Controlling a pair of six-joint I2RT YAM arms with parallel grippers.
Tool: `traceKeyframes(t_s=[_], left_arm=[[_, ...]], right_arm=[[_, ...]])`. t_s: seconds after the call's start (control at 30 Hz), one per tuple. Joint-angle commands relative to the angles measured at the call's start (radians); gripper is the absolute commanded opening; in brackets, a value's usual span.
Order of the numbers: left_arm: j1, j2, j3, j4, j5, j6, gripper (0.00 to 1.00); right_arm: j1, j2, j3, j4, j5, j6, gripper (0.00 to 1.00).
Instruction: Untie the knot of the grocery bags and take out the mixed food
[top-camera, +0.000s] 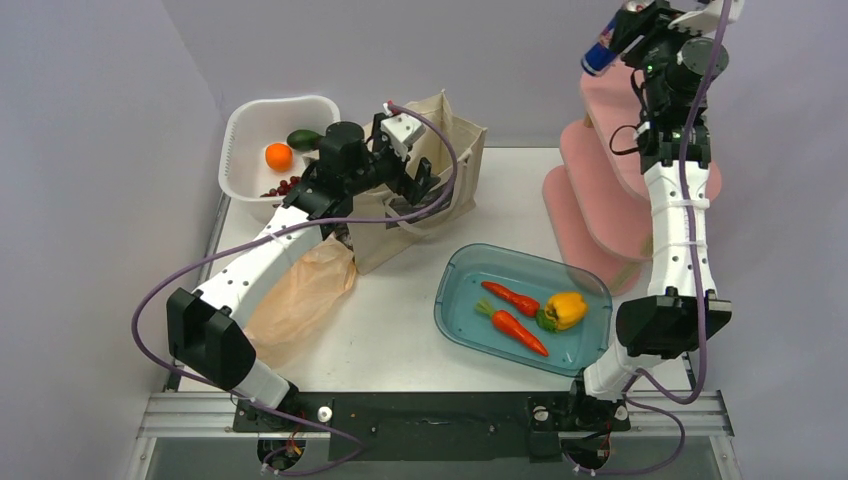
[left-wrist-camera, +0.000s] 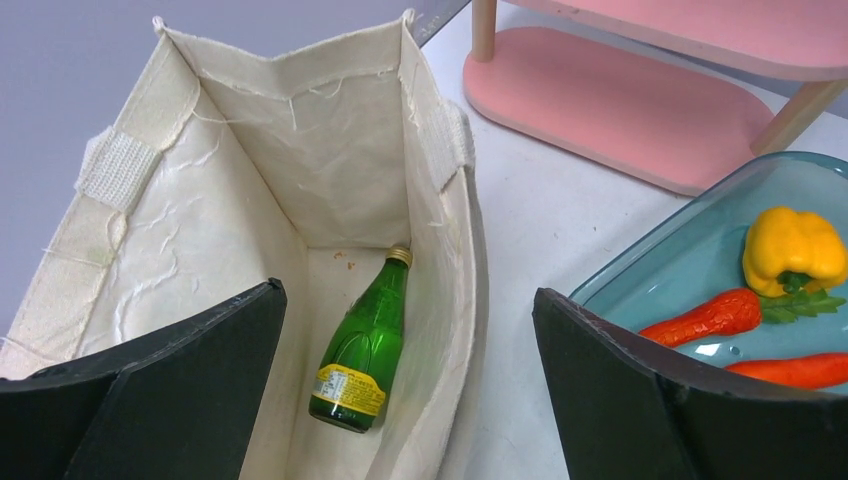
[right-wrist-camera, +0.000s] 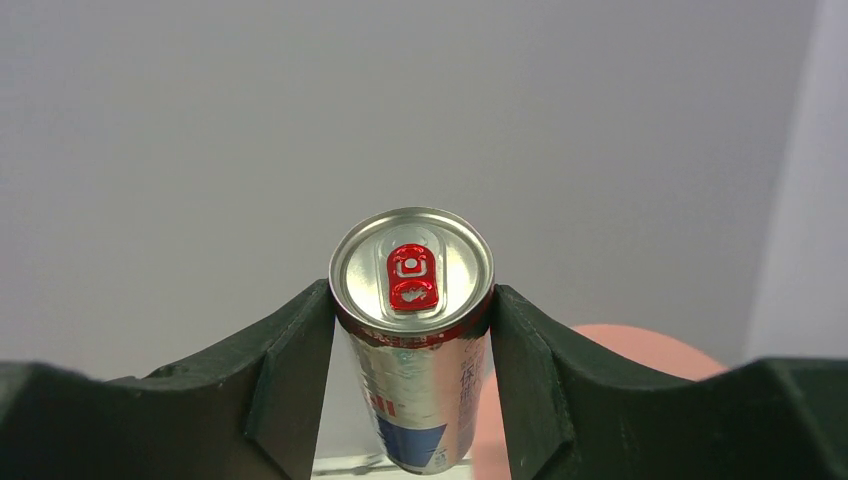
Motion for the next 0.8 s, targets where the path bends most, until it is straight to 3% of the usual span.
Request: traceKeyframes(t_s=[0.0,0.37,0.57,0.77], left_arm=[[-0.027,-0.017,0.078,-0.022,-0.066,0.01,0.96],[-0.035,0.0,0.102,-0.072,-0.114,0.005,0.97],[-0.035,0.01,0.126,-0.125,-0.085,0.034,0.97],[-0.035,-0.018,0.079,-0.075,-0.076,0.059,0.97]], right_arm=[[-0.07,-0.057,0.064,0.066,0.034,-0.087,0.0],[-0.083,0.006,0.113,-0.018,0.152,-0.347,0.0],[-0.091,0.066,0.16,-0.023,0.133,-0.358,0.0],[-0.092,0.134,0.208,-0.044,0.117,-0.333,0.0]])
